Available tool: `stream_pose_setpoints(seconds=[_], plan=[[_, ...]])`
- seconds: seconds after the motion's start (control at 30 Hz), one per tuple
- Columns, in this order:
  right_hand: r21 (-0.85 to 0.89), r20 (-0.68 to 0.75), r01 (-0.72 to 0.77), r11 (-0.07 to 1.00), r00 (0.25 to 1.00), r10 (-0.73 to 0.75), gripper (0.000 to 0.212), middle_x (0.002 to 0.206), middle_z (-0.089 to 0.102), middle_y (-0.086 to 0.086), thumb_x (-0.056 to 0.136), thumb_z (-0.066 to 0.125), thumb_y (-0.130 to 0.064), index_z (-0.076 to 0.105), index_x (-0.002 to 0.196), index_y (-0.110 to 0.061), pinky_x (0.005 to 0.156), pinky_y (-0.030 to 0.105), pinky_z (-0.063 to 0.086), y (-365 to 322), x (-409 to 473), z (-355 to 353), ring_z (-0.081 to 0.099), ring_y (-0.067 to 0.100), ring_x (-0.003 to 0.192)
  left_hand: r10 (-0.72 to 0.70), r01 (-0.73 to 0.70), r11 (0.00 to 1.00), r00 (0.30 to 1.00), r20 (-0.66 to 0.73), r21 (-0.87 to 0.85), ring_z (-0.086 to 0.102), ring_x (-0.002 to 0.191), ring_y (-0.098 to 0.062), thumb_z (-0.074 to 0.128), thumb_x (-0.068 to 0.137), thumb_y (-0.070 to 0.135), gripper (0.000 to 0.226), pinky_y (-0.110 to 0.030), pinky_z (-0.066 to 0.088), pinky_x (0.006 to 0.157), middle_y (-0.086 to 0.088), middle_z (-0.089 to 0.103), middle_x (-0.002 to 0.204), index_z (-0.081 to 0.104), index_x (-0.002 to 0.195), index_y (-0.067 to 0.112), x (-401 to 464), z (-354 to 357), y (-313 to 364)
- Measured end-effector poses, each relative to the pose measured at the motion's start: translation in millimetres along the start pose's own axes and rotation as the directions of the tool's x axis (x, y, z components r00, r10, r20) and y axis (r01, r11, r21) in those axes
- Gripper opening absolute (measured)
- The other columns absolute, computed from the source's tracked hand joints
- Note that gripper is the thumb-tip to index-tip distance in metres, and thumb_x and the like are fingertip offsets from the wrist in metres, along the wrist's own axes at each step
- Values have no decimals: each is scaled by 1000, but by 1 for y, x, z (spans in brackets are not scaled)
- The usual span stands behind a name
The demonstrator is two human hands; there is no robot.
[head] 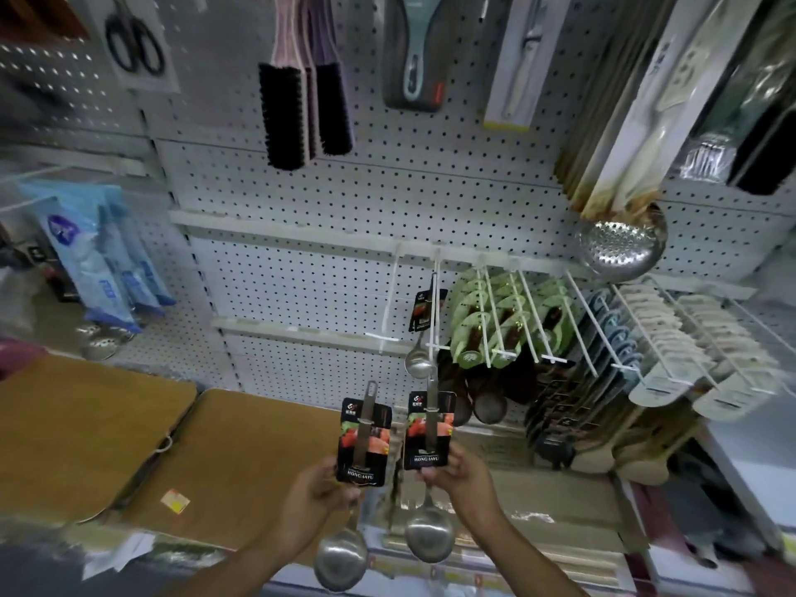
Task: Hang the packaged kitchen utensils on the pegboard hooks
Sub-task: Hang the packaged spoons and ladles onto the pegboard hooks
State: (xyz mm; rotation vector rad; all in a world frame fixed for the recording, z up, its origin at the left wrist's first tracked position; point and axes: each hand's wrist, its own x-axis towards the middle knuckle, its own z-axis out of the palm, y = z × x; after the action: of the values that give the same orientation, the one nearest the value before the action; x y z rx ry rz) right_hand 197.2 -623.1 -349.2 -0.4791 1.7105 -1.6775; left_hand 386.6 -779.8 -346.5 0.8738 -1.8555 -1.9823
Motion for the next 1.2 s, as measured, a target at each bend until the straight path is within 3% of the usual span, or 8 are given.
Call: stream_pose_setpoints(seconds=[0.13,0.43,0.6,0.73,0.83,0.9,1.03,1.2], plan=[[17,7,3,1000,1000,-3,44,90,77,11,74,66,24,67,105,-7,76,36,60,-1,11,-5,72,25,82,16,-16,999,1000,22,30,73,94,-30,74,79,-9,35,-33,59,76,-7,76,105,69,109,9,-3,16,0],[88,58,-20,996,998,15,43,79,76,6,74,60,29,63,105,-1,64,27,59,3,30,-6,72,17,70,13,-15,999,999,47,38,73,99,-25,73,84,-1,43,-38,60,85,-4,76,110,75,102,38,-13,35,19],[129,54,-13,992,999,6,41,78,76,5,74,60,30,64,100,-1,63,26,58,6,41,-7,72,19,72,-12,11,999,1000,23,41,73,95,-29,76,83,3,41,-40,59,85,-6,76,109,74,102,40,-9,41,18],[229,40,-8,973,999,-1,41,79,75,5,60,79,5,68,99,-1,62,29,57,-6,54,0,70,22,71,-28,28,1000,999,21,7,72,98,-35,77,77,5,39,-35,60,81,-8,76,110,74,111,24,-2,46,11],[251,45,-41,967,999,31,51,81,74,5,57,80,0,67,106,5,63,29,54,-15,72,5,71,16,71,-54,54,998,998,15,13,71,99,-37,73,82,-7,42,-37,60,83,-8,76,109,67,118,13,5,50,8],[294,50,-102,950,995,92,52,76,74,4,50,82,-16,70,97,0,65,28,54,-21,86,7,70,16,69,-83,83,996,997,9,23,72,99,-32,71,83,-11,43,-41,59,89,-4,77,107,66,118,14,8,52,9],[105,0,-12,994,1000,12,42,79,76,1,64,84,-2,65,102,-3,66,27,58,-28,112,7,70,15,72,-112,111,992,994,16,62,73,99,-26,72,84,-5,45,-47,56,94,-2,77,106,65,121,19,15,51,11],[39,-56,-8,999,998,10,30,80,70,6,83,60,19,65,99,-6,61,27,55,-31,147,6,65,17,69,-96,96,993,995,-5,69,73,100,-25,70,84,-7,47,-42,56,96,0,77,106,65,122,20,24,52,23]])
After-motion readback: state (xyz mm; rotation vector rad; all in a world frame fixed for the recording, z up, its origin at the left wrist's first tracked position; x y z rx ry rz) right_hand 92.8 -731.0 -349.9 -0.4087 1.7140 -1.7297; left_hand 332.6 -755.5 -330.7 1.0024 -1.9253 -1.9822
